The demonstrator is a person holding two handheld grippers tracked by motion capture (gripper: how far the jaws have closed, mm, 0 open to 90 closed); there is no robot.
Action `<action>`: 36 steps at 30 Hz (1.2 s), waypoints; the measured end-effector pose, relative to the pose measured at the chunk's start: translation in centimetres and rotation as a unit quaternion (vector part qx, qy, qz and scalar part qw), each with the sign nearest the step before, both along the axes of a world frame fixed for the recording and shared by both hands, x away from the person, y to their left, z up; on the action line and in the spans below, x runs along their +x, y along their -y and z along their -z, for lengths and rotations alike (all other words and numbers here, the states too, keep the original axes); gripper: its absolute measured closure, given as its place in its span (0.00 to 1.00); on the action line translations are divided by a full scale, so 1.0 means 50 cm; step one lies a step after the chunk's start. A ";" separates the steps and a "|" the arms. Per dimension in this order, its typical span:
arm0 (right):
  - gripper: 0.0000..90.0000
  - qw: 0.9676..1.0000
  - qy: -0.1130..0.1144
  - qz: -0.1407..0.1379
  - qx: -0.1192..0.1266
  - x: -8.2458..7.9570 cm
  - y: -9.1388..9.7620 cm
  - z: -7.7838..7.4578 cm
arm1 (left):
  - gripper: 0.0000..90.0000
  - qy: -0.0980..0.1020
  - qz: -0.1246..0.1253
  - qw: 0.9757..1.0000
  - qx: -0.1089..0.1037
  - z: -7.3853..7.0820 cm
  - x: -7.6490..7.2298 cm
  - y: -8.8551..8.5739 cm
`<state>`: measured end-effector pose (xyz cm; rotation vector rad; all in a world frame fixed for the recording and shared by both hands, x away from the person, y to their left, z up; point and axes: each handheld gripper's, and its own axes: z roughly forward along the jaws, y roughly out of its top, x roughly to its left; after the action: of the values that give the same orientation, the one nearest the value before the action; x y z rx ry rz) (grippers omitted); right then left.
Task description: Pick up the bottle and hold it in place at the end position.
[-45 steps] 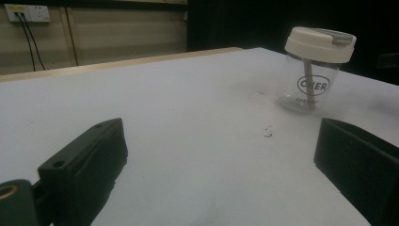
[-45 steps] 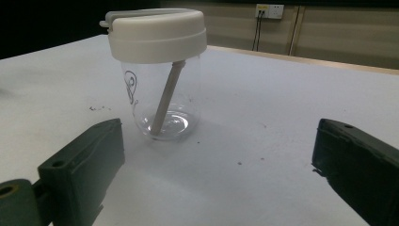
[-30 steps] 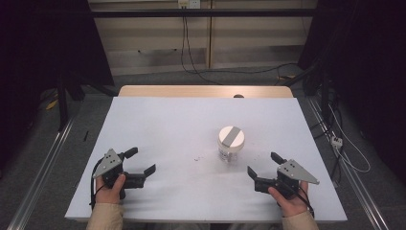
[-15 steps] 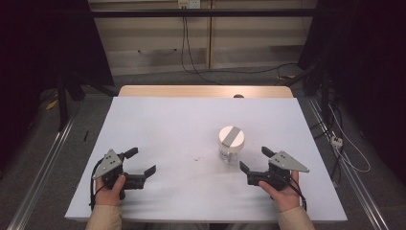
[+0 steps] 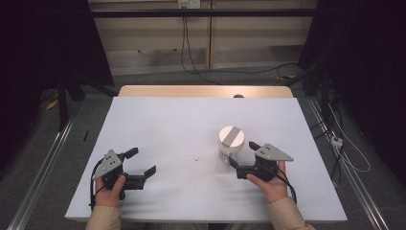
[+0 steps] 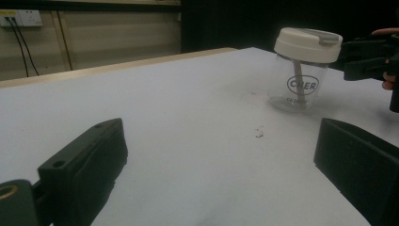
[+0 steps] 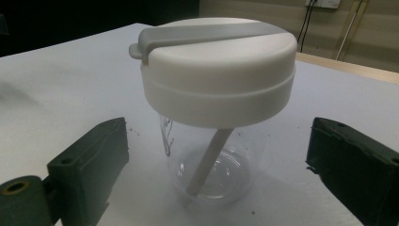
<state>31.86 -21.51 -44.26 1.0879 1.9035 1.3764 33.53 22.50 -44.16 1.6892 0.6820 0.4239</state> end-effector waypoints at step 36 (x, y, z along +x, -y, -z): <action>0.15 0.999 -0.033 -0.012 -0.007 0.089 -0.050 0.013 | 0.03 -0.004 -0.002 1.000 -0.005 0.001 -0.003 -0.006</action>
<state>36.31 -19.03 -44.91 1.1192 1.9762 1.3540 33.39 22.78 -44.23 1.6815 0.6917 0.4163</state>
